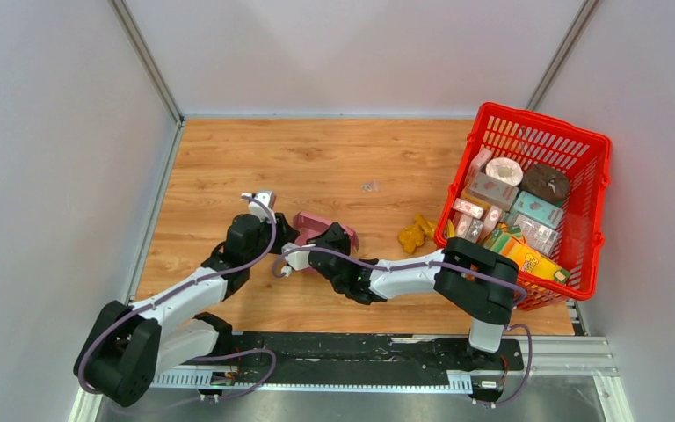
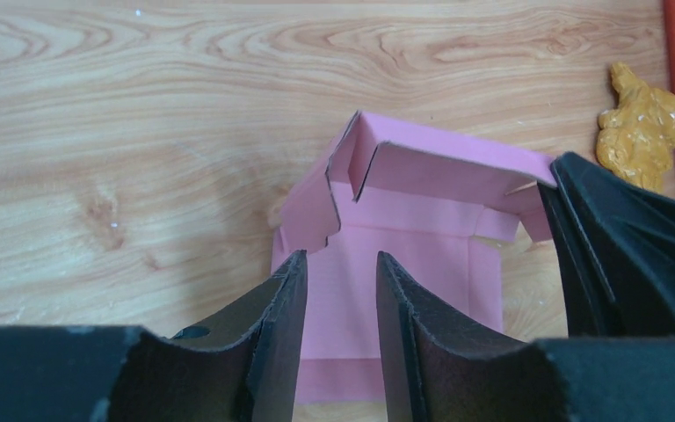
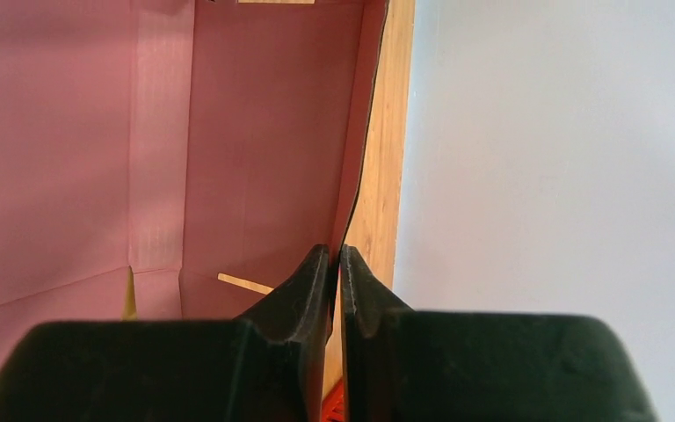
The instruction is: Fold the paper box
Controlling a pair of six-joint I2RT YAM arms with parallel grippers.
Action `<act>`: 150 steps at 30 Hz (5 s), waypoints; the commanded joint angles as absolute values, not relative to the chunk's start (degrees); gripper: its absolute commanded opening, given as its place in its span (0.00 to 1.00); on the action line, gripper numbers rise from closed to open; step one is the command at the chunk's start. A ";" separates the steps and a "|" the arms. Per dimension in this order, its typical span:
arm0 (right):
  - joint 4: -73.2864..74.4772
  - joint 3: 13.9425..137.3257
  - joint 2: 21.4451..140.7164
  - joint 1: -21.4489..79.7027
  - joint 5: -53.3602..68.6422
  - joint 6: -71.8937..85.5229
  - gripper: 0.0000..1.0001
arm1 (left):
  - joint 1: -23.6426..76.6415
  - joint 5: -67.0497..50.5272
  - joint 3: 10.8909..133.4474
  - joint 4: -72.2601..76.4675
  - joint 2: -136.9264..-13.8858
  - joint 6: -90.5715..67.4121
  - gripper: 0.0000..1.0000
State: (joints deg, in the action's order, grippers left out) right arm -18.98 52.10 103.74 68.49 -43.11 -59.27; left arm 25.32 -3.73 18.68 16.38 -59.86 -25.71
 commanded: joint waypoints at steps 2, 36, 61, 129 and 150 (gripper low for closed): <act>-19.25 52.82 101.51 68.03 -42.19 -57.48 0.13 | 28.38 5.16 23.90 14.68 -64.06 -21.80 0.43; 26.34 60.97 77.17 62.51 -24.41 24.12 1.00 | 39.02 29.35 21.01 15.99 -62.83 -21.09 0.00; 11.42 66.17 93.34 48.60 -8.79 106.96 0.63 | 39.20 30.23 19.69 16.79 -64.51 -27.07 0.00; 8.44 62.93 96.24 48.25 -9.75 102.74 0.42 | 40.08 31.29 19.07 17.93 -63.81 -24.70 0.00; 5.01 61.00 98.35 47.29 -10.63 102.92 0.00 | 40.17 25.24 19.16 18.46 -63.29 -23.12 0.04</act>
State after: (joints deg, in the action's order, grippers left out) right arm 7.35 62.17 98.30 47.64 -8.71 103.24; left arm 39.79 29.23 18.79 16.64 -65.01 -25.08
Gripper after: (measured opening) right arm 0.009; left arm 0.008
